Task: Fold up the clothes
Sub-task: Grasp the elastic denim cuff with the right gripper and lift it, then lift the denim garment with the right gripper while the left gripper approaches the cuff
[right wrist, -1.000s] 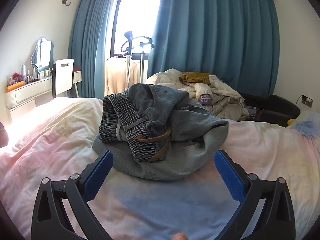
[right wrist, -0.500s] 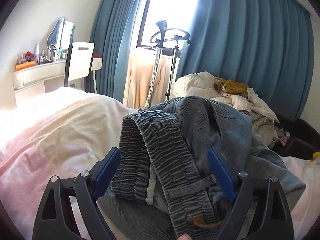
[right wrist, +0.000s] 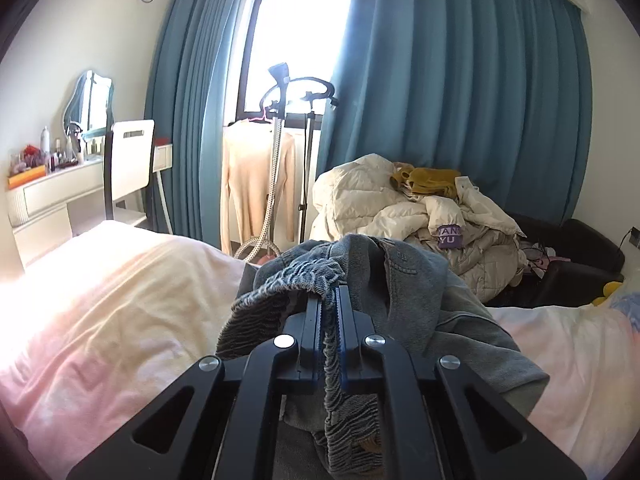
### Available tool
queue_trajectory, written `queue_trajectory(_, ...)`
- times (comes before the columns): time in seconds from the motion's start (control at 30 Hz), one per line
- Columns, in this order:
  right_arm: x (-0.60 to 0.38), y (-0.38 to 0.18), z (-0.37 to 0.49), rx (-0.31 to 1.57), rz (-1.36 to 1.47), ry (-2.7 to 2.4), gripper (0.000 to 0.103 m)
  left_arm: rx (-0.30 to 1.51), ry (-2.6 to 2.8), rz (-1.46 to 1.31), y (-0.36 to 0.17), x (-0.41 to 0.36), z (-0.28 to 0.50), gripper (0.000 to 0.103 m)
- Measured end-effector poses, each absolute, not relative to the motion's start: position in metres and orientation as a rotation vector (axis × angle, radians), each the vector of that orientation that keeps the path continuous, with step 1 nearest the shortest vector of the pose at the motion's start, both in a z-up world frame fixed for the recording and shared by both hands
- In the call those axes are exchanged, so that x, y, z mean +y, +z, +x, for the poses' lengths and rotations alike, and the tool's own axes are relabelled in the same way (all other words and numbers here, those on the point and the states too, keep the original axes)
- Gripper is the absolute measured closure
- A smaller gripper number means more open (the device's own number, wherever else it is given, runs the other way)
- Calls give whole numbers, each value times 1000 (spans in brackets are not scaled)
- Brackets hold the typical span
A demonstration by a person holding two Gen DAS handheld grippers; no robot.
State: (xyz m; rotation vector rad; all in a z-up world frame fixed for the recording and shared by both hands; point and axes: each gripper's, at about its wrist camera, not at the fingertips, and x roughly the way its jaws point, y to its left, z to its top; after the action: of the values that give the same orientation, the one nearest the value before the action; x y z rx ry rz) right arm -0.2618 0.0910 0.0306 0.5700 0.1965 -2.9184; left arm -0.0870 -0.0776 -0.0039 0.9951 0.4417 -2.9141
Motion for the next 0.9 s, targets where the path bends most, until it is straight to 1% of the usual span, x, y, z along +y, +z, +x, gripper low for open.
queue_trajectory(0.2, 163, 80, -201, -33, 515, -2981, 99, 426, -2950, 974, 6, -68, -69, 55)
queue_trajectory(0.37, 226, 110, -153, -223, 474, -3019, 100, 403, -2982, 968, 13, -61, -56, 55)
queue_trajectory(0.47, 266, 120, -127, -318, 457, -3053, 100, 425, -2993, 981, 14, -61, -50, 55)
queue_trajectory(0.57, 306, 112, -112, -432, 490, -3090, 100, 468, -3005, 1009, 12, -60, -47, 55)
queue_trajectory(0.67, 345, 88, -113, -567, 612, -3084, 100, 488, -3018, 1047, 7, -57, -47, 55)
queue_trajectory(0.73, 369, 71, -114, -642, 694, -3082, 99, 480, -3020, 1069, 2, -52, -49, 55)
queue_trajectory(0.8, 393, 46, -113, -674, 765, -3105, 99, 462, -3015, 1090, -3, -48, -50, 55)
queue_trajectory(0.9, 420, 18, -113, -799, 816, -3082, 99, 404, -2989, 1122, -12, -41, -56, 55)
